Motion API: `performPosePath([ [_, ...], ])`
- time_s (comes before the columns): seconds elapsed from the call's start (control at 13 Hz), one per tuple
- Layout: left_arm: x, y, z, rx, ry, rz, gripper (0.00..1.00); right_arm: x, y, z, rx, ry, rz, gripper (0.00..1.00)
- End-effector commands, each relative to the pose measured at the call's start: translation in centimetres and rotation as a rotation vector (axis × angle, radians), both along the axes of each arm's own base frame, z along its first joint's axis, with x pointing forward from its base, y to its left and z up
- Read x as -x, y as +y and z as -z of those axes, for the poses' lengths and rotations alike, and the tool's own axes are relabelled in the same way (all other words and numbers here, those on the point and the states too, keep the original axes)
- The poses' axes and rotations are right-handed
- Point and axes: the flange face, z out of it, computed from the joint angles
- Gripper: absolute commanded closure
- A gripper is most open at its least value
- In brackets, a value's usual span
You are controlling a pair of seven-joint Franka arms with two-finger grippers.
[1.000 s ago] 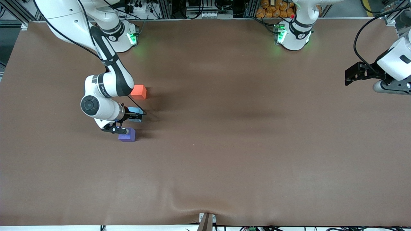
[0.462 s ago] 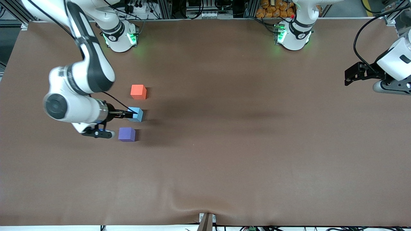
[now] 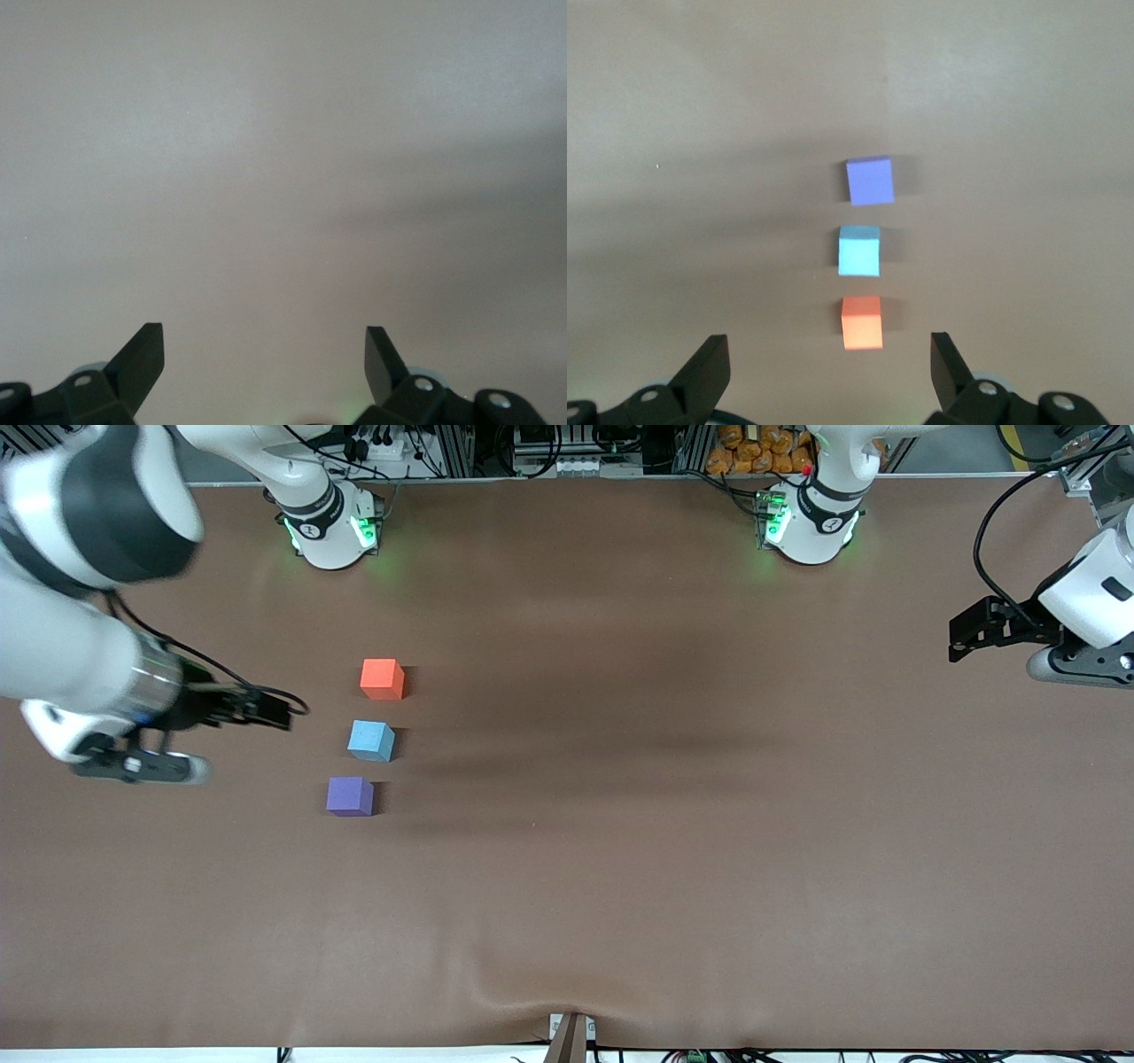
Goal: Place blue block between orange and purple blocks
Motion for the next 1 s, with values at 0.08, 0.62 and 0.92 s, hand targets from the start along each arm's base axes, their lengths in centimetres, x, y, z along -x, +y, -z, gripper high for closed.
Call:
performPosePath([
  [0.08,-0.1,0.0,-0.2,0.017,-0.008,-0.005,0.0,1.9,-3.3,-4.8,-0.024,0.013,0.011,0.0],
  [0.62,-0.1,0.1,-0.2,0.017,-0.008,-0.006,0.0,10.7,-4.2,-9.1,0.038,-0.164,0.057,0.0],
  [0.92,0.0,0.3,-0.4,0.017,-0.011,-0.009,0.0,10.8,-5.5,-8.9,0.039,-0.135,0.076,0.0],
])
